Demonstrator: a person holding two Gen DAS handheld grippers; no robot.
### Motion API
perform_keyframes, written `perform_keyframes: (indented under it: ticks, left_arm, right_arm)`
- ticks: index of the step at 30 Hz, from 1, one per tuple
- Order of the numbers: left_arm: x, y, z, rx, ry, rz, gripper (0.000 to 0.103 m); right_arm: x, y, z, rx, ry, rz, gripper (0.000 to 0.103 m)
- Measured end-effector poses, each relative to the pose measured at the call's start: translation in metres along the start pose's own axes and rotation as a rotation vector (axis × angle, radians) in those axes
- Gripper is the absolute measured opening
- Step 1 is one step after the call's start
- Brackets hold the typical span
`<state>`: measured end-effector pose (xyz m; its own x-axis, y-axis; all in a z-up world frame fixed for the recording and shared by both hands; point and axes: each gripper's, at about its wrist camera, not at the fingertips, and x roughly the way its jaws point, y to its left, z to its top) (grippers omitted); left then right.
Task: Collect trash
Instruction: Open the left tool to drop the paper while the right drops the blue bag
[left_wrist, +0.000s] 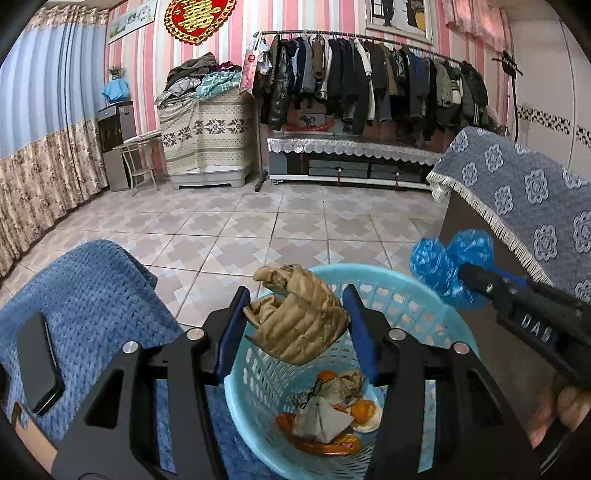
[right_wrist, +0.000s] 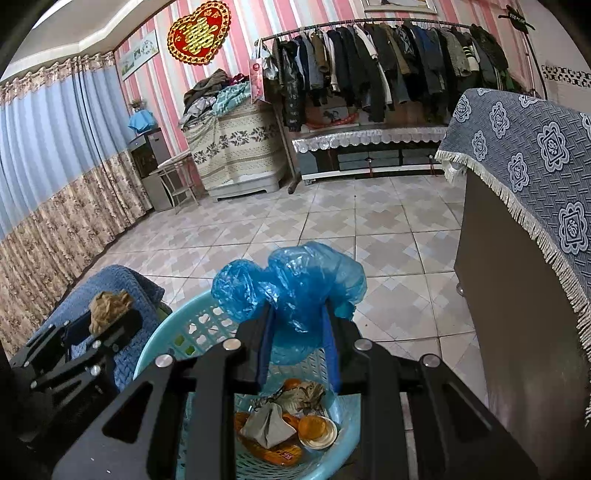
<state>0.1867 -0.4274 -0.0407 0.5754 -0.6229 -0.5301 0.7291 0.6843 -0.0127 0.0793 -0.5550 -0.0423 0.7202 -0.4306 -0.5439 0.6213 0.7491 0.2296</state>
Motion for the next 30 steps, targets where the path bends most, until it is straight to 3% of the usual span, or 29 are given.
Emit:
perform_keyframes:
  ticks: [3,9,17,19,21,30]
  left_arm:
    - [-0.008,0.004,0.001,0.0,-0.026,0.031,0.078]
    - [-0.029,0.023,0.005,-0.023,-0.063,0.094,0.09]
    - [-0.071,0.058,0.004,-0.082,-0.101,0.178,0.095]
    - [-0.079,0.065,0.003,-0.086,-0.108,0.198,0.095]
    - [-0.087,0.073,0.0,-0.102,-0.106,0.213,0.095]
    - [-0.126,0.118,-0.012,-0.16,-0.118,0.282,0.095]
  right_arm:
    - [0.001,0.003,0.0,-0.016,0.002,0.002,0.025]
    - [0.007,0.018,-0.003,-0.05,0.019,0.019,0.025]
    - [0.028,0.049,-0.017,-0.125,0.103,0.026,0.026]
    - [0.032,0.051,-0.02,-0.133,0.124,0.014,0.033]
    - [0.035,0.053,-0.022,-0.133,0.138,0.004,0.063]
    - [0.021,0.073,-0.021,-0.176,0.104,-0.022,0.087]
